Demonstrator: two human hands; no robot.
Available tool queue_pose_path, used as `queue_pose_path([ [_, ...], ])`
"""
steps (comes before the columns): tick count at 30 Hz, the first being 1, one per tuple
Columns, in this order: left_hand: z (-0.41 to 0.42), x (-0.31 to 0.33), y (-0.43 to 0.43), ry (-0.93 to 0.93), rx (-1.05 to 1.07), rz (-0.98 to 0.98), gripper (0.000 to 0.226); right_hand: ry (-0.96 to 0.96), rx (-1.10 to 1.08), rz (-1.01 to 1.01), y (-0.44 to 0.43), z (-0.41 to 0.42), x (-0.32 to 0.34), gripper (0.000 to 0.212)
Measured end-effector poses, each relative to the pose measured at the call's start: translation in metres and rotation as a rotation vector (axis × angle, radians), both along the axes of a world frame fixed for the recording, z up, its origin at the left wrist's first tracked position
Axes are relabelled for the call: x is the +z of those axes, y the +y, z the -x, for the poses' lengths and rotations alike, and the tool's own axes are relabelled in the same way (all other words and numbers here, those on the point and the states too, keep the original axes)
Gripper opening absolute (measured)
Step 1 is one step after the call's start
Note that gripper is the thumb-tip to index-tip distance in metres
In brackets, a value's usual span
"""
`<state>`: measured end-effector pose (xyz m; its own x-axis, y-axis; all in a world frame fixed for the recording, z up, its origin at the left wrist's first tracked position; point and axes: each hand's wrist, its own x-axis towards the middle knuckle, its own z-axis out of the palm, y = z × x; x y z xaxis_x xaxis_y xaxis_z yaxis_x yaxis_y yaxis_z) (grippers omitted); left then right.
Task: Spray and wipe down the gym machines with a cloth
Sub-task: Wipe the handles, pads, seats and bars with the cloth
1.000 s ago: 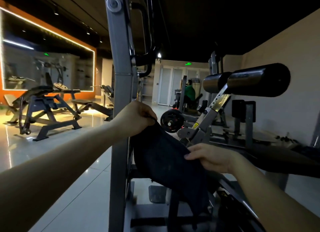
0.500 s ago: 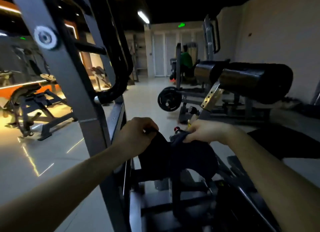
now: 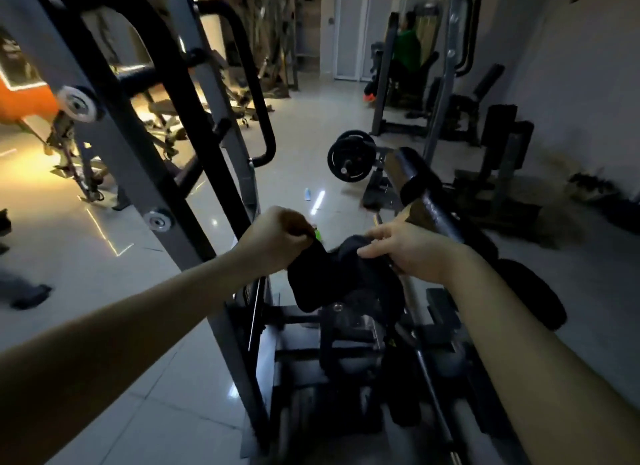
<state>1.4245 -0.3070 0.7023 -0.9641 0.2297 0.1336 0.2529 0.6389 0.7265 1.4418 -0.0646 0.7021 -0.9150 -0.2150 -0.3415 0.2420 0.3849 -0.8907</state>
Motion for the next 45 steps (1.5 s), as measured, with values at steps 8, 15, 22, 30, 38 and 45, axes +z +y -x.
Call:
queue_pose_path([
  [8,-0.036,0.094,-0.031,0.150,0.164,-0.399,0.013,-0.012,-0.115,0.408,-0.050,-0.018,0.079,0.022],
  [15,-0.045,0.134,-0.098,0.138,0.063,-0.451,0.013,0.073,-0.204,0.760,-0.137,-0.033,0.119,0.024],
  [22,-0.048,0.191,-0.157,0.075,-0.143,-0.607,0.015,0.278,-0.172,0.706,-0.208,-0.029,0.160,0.064],
  [30,-0.032,0.257,-0.185,0.129,-0.179,-0.476,0.014,0.564,0.031,0.551,-0.229,0.000,0.225,0.062],
  [38,0.021,0.262,-0.234,0.636,0.191,-0.140,0.012,0.963,0.185,-0.258,-0.274,0.055,0.286,0.071],
  [45,0.036,0.247,-0.263,0.698,0.243,-0.023,0.014,1.007,0.284,-0.711,-0.288,0.087,0.265,0.055],
])
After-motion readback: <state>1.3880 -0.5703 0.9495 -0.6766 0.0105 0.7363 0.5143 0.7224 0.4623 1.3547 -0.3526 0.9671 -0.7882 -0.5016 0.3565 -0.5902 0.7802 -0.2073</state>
